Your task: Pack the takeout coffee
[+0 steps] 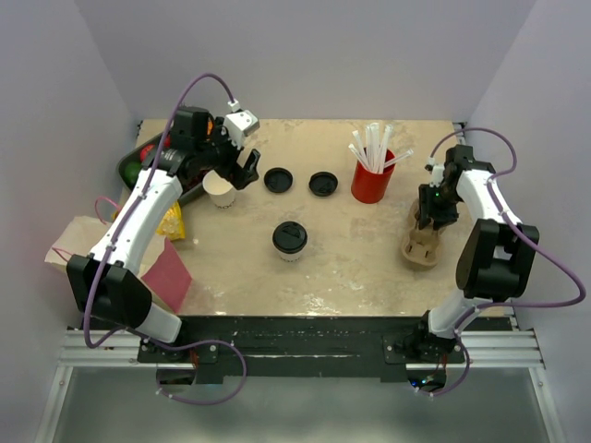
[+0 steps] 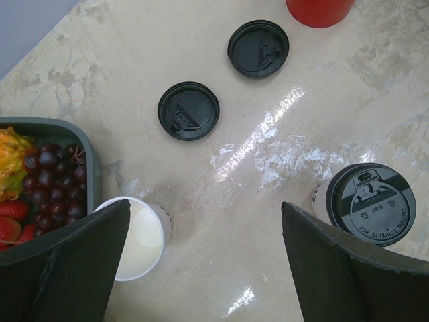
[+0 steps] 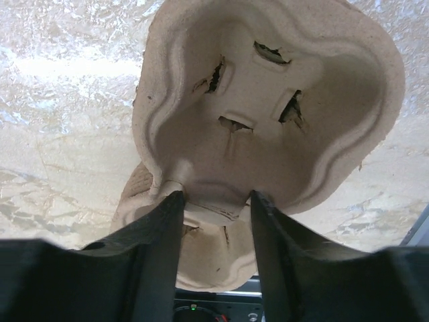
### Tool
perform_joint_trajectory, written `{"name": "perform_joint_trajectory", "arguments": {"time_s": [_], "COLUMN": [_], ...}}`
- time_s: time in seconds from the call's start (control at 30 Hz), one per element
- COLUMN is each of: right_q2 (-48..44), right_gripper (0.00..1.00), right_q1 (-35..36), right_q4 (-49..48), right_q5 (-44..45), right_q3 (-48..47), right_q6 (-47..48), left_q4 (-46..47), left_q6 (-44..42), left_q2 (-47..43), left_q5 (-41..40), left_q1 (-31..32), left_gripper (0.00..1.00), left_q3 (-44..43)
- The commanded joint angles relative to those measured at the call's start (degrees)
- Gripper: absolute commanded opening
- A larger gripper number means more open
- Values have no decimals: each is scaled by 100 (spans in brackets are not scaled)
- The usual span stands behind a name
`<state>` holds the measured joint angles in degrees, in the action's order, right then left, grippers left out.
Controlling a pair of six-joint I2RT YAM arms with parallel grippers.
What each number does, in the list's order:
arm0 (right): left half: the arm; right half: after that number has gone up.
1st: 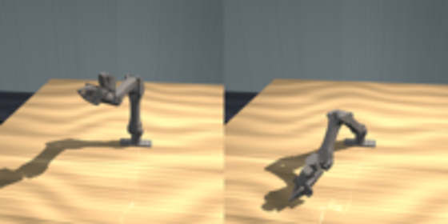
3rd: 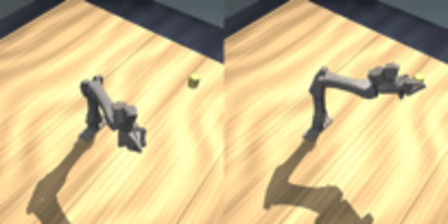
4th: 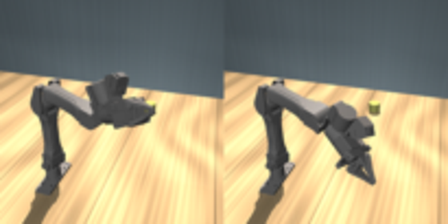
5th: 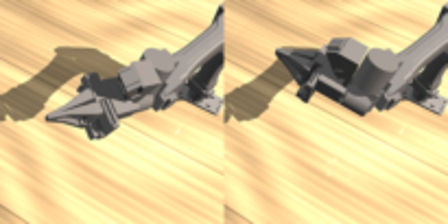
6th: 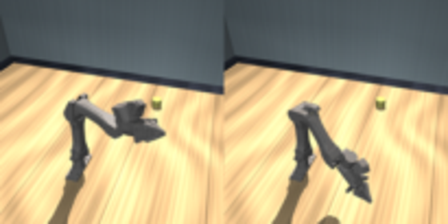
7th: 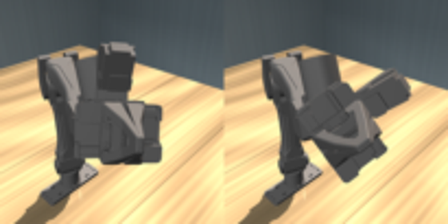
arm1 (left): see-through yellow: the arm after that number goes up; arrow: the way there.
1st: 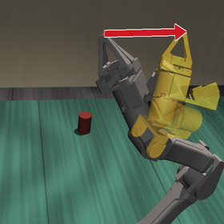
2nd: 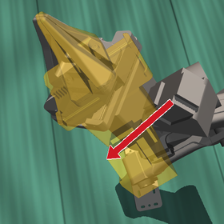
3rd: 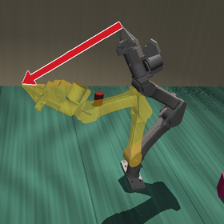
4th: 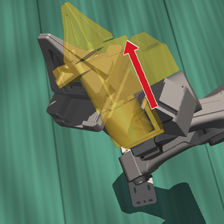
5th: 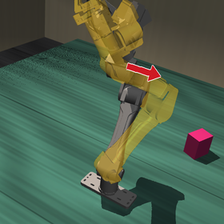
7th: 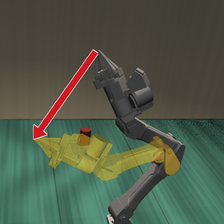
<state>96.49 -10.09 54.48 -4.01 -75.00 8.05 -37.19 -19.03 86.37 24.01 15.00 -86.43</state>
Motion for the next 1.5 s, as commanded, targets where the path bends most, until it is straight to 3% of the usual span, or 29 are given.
{"name": "perform_joint_trajectory", "arguments": {"time_s": [0.0,0.2,0.87,1.03,1.23,1.37,1.47], "right_q2": [-112,-209,-1325,-1589,-1975,-2108,-2073], "right_gripper": [41,29,26,24,24,25,25], "right_q1": [-20,-28,-28,-20,51,243,909], "right_q4": [-25,54,660,757,828,679,442], "right_q5": [50,-3,-214,-871,-1583,-1997,-1990], "right_q3": [-32,-163,-954,-1455,-1781,-2044,-2237], "right_q6": [-111,-120,38,292,609,934,1163], "left_q4": [203,195,212,-270,-307,-701,-1324], "left_q6": [101,101,58,-250,-962,-1216,-1831], "left_q2": [-6,-41,-50,-93,-567,-516,-410], "left_q5": [69,104,377,-53,-1310,-2074,-2243], "left_q1": [-59,-59,-59,-59,-208,-567,-1164], "left_gripper": [99,99,98,99,100,100,100], "left_q3": [-5,30,-479,-1401,-2350,-3413,-4134]}}
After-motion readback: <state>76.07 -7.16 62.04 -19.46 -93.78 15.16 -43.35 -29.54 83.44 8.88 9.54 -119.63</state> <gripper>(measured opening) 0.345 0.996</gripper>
